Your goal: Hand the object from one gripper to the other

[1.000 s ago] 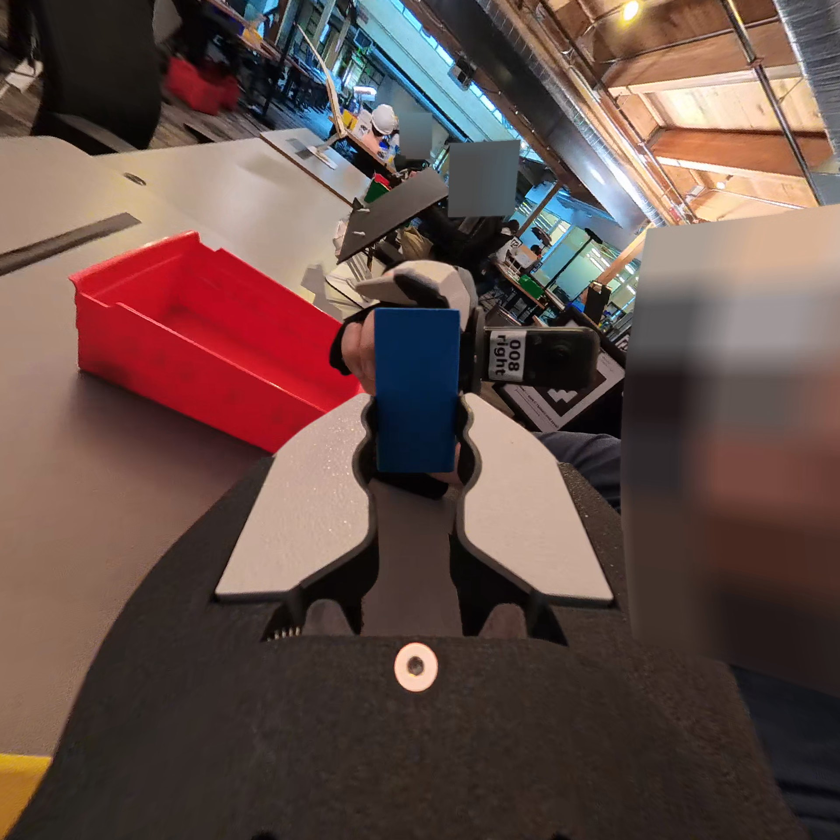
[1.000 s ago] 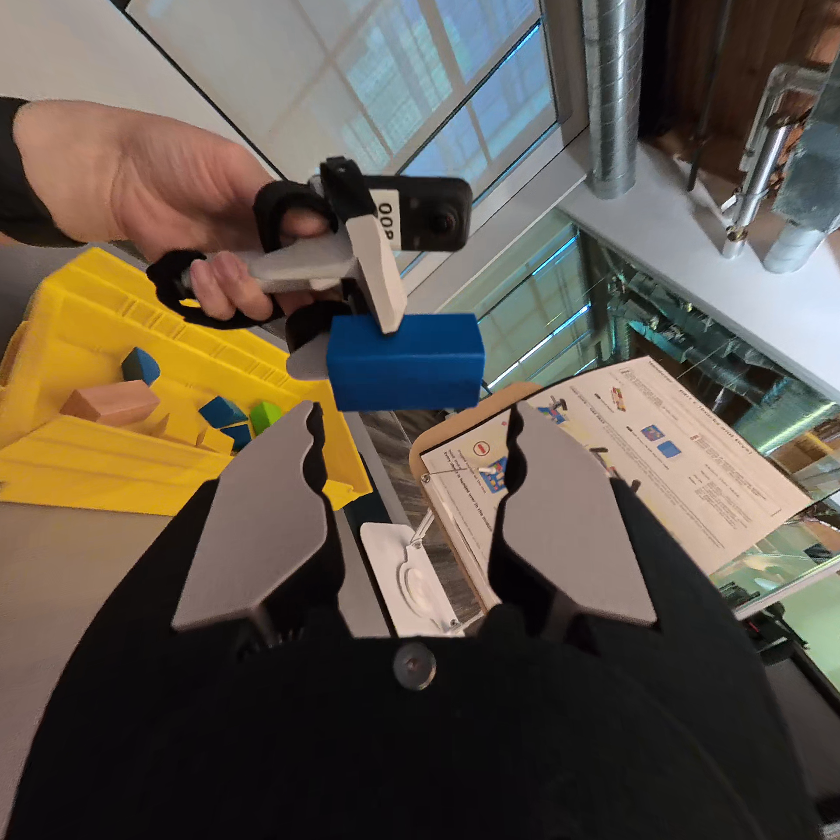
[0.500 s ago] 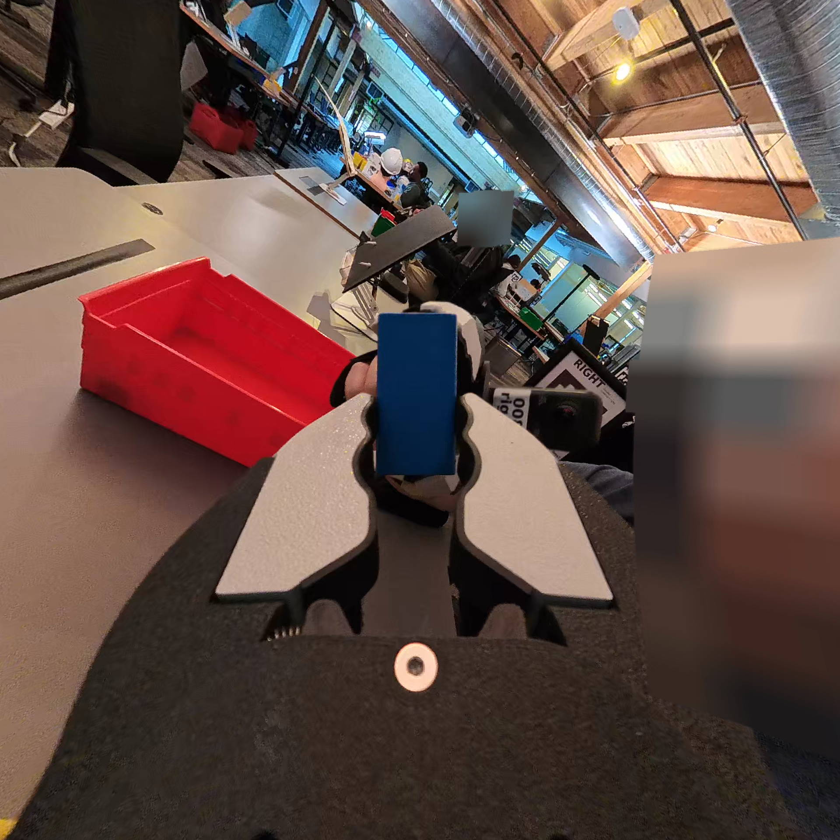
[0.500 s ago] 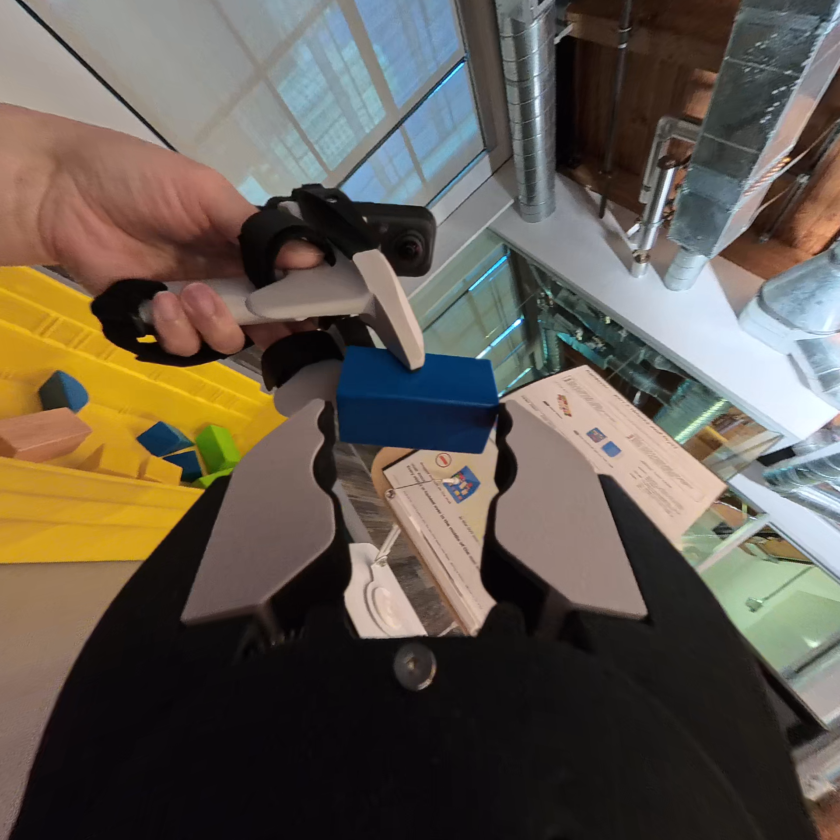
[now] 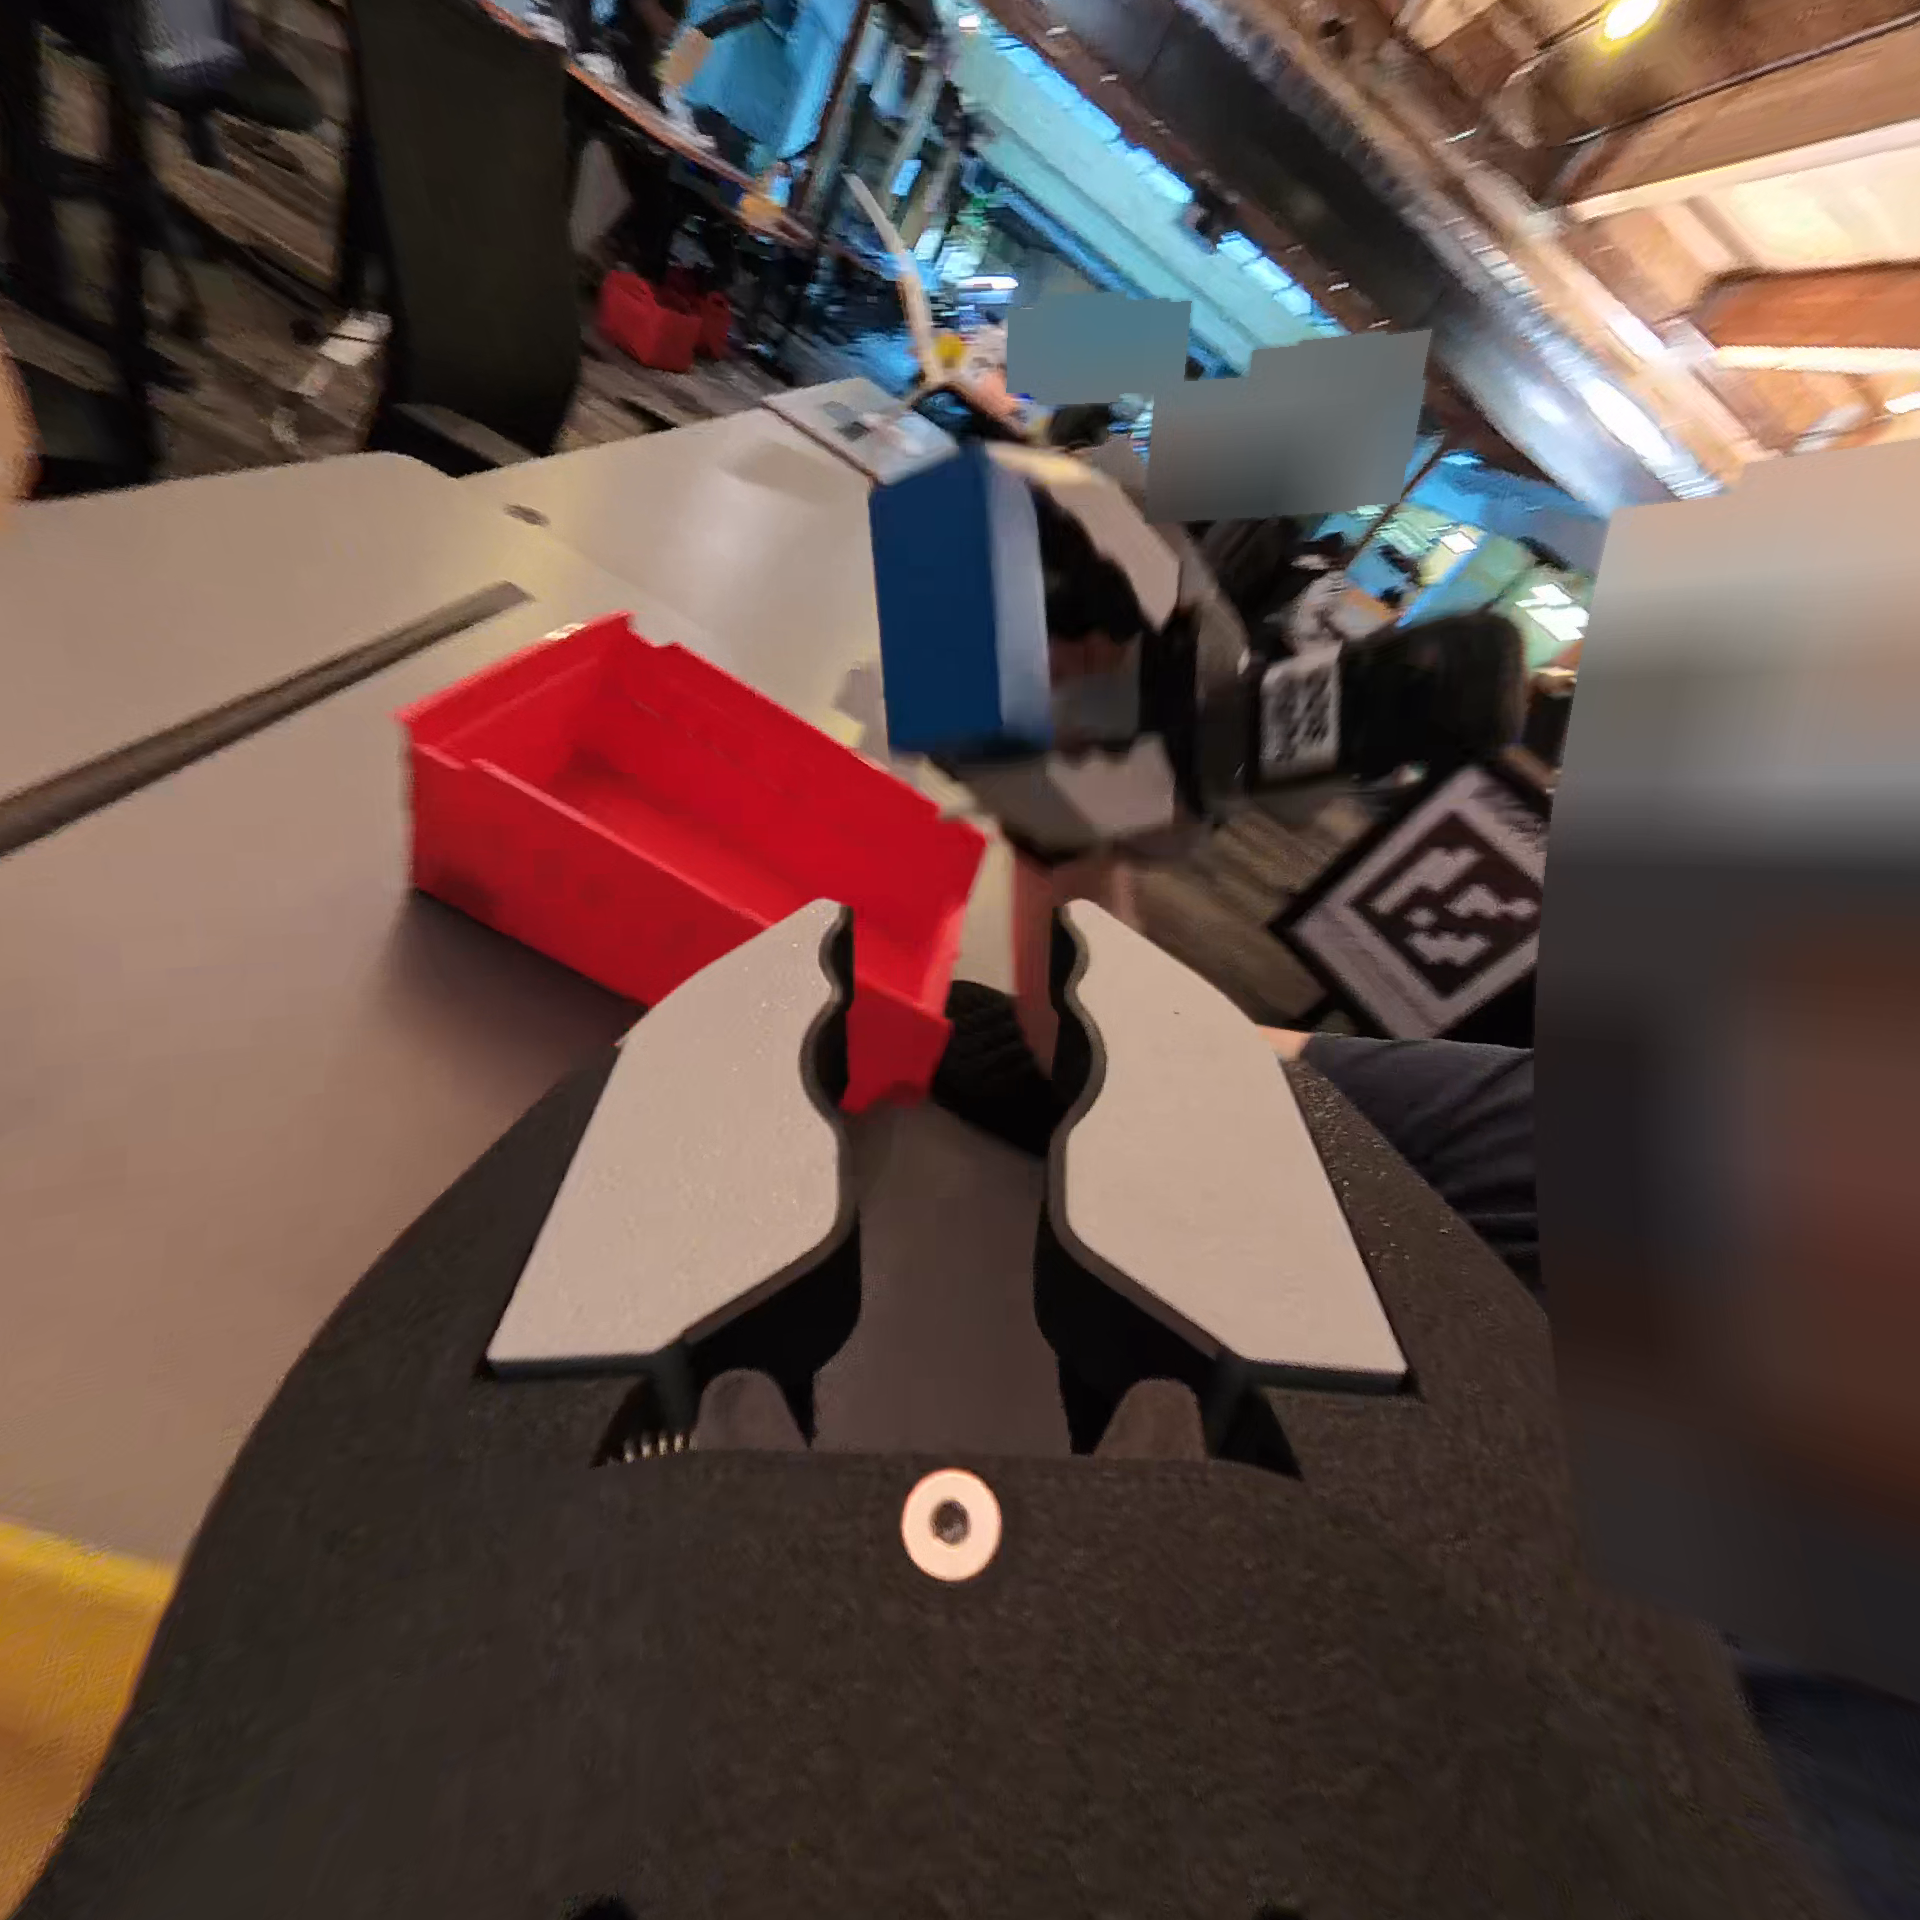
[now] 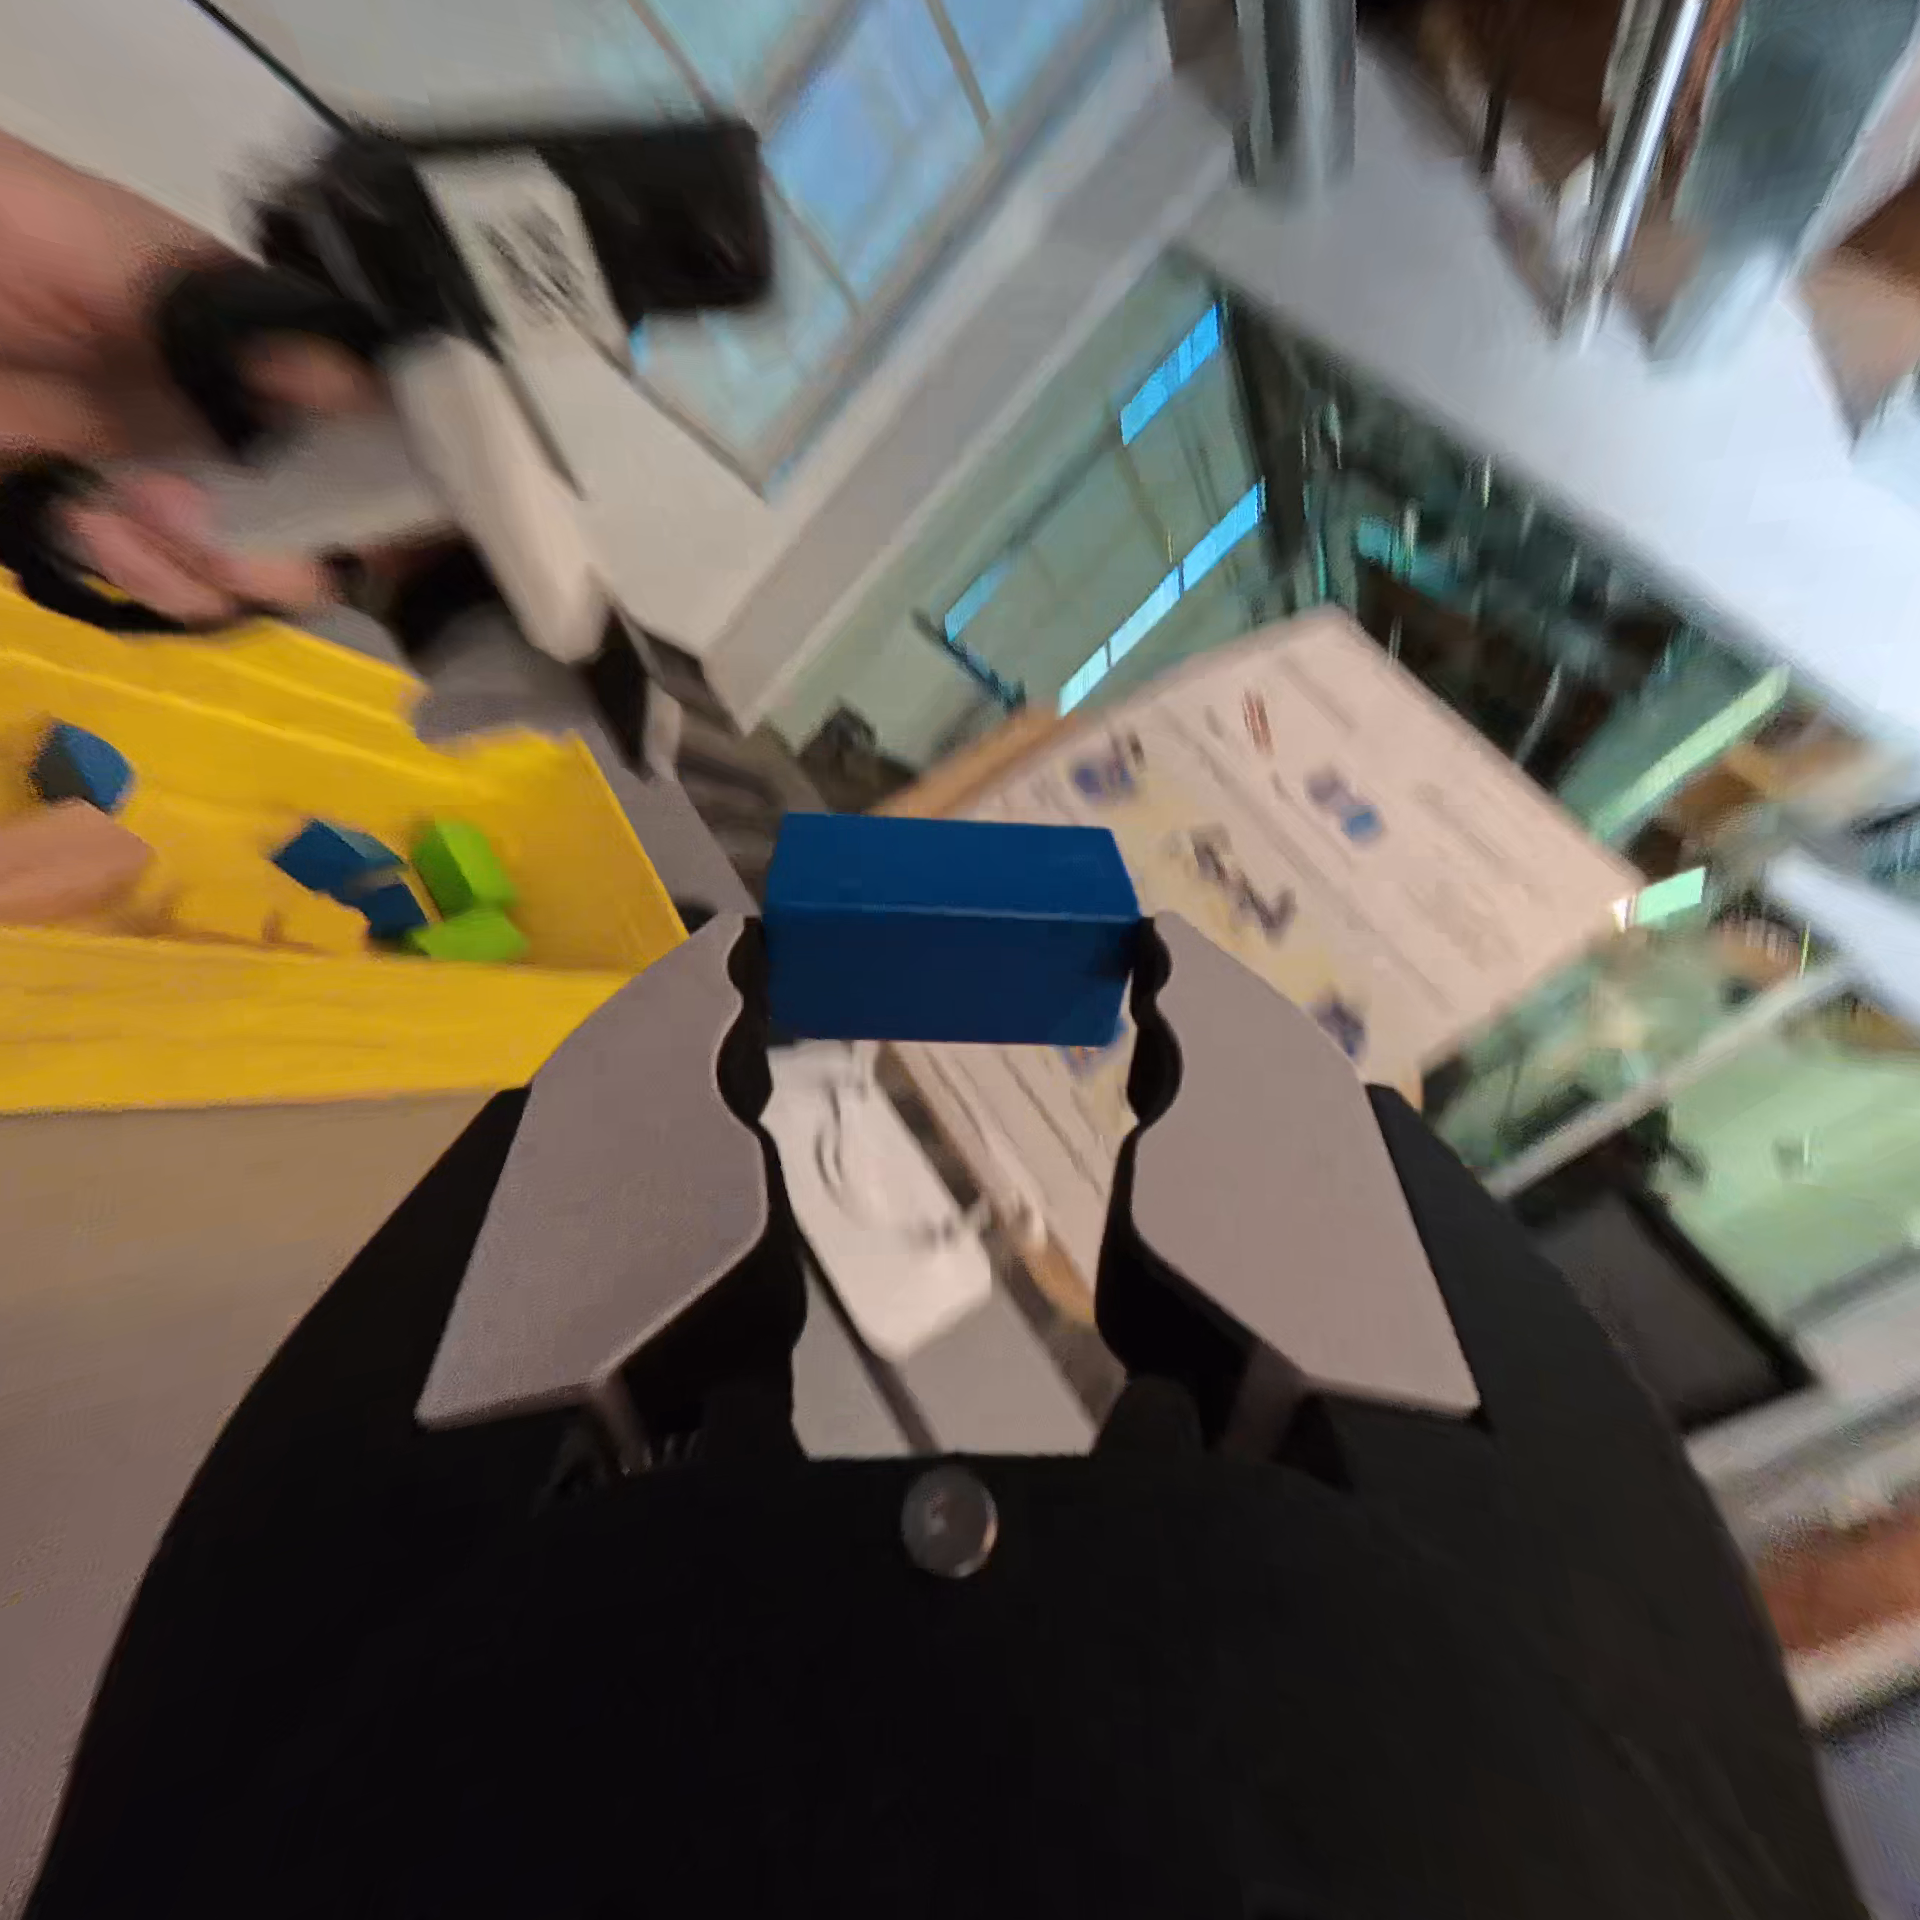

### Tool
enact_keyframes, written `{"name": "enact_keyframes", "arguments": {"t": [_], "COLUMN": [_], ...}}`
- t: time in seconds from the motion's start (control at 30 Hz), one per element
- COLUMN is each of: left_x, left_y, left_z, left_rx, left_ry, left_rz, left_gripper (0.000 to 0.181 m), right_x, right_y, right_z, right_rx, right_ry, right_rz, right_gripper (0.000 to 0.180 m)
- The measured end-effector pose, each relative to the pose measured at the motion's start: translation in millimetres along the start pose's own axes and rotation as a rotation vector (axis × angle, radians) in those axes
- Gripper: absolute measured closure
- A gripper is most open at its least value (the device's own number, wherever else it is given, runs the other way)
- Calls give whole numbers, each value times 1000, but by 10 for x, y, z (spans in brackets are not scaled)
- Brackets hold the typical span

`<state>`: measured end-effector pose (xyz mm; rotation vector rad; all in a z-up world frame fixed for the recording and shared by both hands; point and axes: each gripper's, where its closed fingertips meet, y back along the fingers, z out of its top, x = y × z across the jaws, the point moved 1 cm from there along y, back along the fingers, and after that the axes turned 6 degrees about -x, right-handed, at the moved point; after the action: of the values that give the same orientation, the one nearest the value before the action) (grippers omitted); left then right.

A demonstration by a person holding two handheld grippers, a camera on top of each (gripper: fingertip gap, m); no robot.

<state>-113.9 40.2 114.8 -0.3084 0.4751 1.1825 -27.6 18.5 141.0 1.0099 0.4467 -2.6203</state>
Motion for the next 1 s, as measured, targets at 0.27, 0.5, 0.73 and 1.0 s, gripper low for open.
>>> {"name": "enact_keyframes", "arguments": {"t": [0.27,0.5,0.73,1.0], "left_x": [28,22,30,58], "left_y": [198,158,99,89], "left_z": [65,1,-84,-111], "left_rx": [2,48,101,114], "left_ry": [-76,-101,-122,-107], "left_rz": [125,152,173,183], "left_gripper": [147,148,149,150], "right_x": [-653,-263,-114,-110], "right_y": [910,1293,1392,1384], "right_z": [-2244,-3190,-3537,-3668], "right_rx": [949,1286,1376,1384], "right_ry": [-629,-871,-944,-950], "right_rz": [-191,-201,-252,-306], "right_gripper": [111,111,111,111]}}
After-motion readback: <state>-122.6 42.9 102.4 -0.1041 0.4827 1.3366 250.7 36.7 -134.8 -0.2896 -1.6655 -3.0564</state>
